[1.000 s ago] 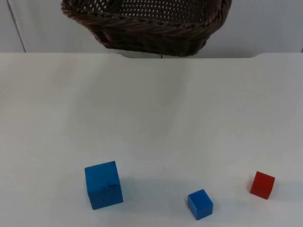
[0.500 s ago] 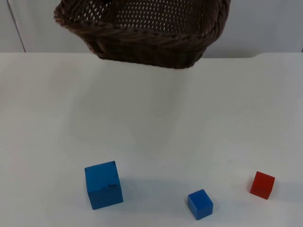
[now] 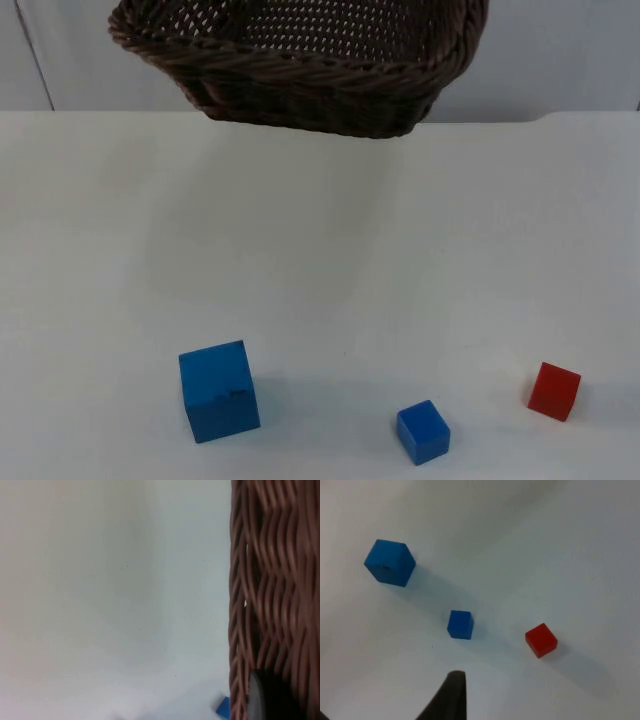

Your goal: Pick up the basket with the left hand and place the largest block into the basket with the right hand.

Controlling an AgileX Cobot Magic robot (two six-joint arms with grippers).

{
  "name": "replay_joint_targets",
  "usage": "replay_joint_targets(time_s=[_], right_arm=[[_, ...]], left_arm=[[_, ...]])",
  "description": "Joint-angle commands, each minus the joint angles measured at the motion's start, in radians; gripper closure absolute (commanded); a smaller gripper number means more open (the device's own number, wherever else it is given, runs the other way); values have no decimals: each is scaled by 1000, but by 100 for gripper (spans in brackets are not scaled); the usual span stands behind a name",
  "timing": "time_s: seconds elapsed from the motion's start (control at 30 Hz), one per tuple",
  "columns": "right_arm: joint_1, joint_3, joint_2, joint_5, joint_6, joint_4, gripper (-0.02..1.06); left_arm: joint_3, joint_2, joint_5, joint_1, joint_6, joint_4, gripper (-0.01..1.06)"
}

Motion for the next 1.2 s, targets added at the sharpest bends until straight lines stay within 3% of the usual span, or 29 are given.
replay_joint_targets(time_s=[0.0, 0.33, 0.43, 0.5, 0.57, 0.67, 0.7, 0.87, 0.9, 1.0, 1.17], right_arm=[[-6, -8, 35, -25, -92, 45, 2], [-2, -8, 166, -44, -129, 70, 5], [56, -8, 238, -84, -209, 161, 7], [101, -8, 256, -111, -212, 175, 7], [213, -8, 306, -187, -208, 163, 7], [441, -8, 389, -326, -128, 71, 7], [441, -8, 389, -326, -128, 71, 7], [814, -8, 573, -598, 182, -219, 7], [814, -8, 573, -598, 182, -219, 7], [920, -8, 703, -714, 308, -314, 7], [971, -8, 855, -873, 345, -317, 7]], left_arm=[[-1, -17, -14, -1, -11, -40, 105], [-1, -17, -14, -1, -15, -40, 105], [-1, -17, -14, -1, -15, -38, 105], [-1, -17, -14, -1, -15, -31, 105], [-1, -10, -14, -1, -15, -25, 105], [-1, 4, -14, -1, -22, -27, 105], [-1, 4, -14, -1, -22, -27, 105], [-4, 10, -14, -1, -22, -32, 105], [-4, 10, -14, -1, -22, -32, 105], [-4, 10, -14, -1, -22, -32, 105], [-4, 10, -14, -1, -22, -36, 105]])
